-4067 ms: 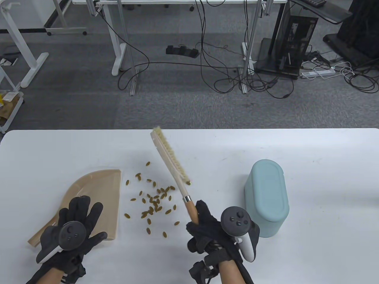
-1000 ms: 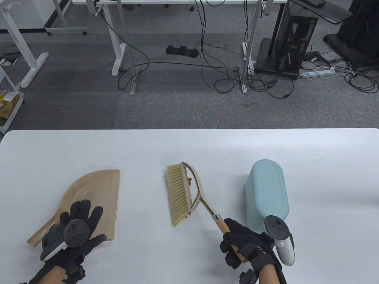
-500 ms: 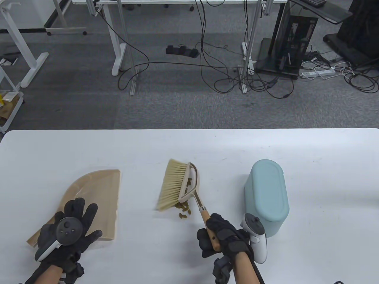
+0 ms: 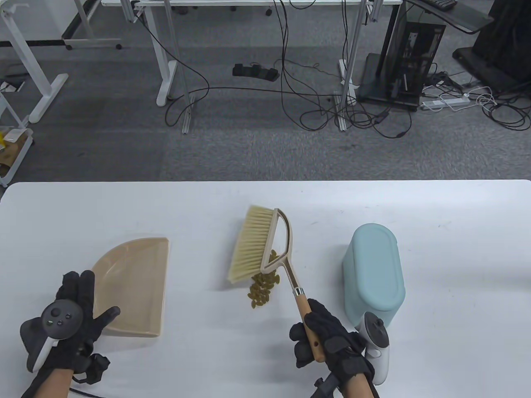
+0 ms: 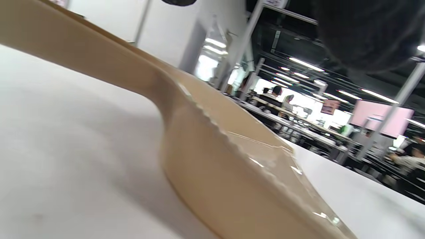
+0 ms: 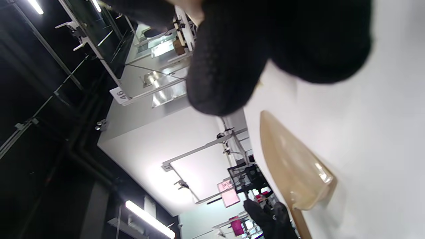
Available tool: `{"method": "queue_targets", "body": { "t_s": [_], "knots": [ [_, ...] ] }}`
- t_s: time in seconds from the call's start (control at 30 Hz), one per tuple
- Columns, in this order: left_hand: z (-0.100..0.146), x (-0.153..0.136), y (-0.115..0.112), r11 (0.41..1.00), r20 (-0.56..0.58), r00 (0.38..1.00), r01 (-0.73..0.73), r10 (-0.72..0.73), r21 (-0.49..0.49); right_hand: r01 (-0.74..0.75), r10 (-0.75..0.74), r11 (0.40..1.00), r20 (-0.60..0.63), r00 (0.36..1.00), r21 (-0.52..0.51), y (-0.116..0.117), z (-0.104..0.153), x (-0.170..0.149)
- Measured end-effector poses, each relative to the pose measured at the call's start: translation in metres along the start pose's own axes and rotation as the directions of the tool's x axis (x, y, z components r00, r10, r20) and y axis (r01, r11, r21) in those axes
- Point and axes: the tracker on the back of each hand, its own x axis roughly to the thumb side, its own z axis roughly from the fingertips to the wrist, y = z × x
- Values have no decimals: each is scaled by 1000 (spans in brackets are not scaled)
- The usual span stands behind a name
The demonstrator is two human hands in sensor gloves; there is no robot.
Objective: Sweep raisins on the table into the desktop trash can
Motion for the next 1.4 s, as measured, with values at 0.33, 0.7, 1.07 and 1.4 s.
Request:
{"method": "queue_targets", "body": {
  "t_s": [0.33, 0.7, 1.07, 1.4],
  "knots": [
    [-12, -44, -5, 975, -355, 928, 37, -114, -217, 38, -37, 999, -32, 999, 30, -3, -15, -10],
    [-10, -41, 14, 989, -322, 946, -81, 37, -125, -27, 25, 997, 36, 999, 71, 2, -6, 9],
    [5, 66, 1, 988, 54, 998, 41, -33, -150, -904, 952, 183, -160, 261, -386, 50, 40, 84],
    [12, 119, -45, 965, 18, 973, 232, -231, -124, -957, 903, 288, -344, 258, 40, 84, 14, 46]
  ]
}}
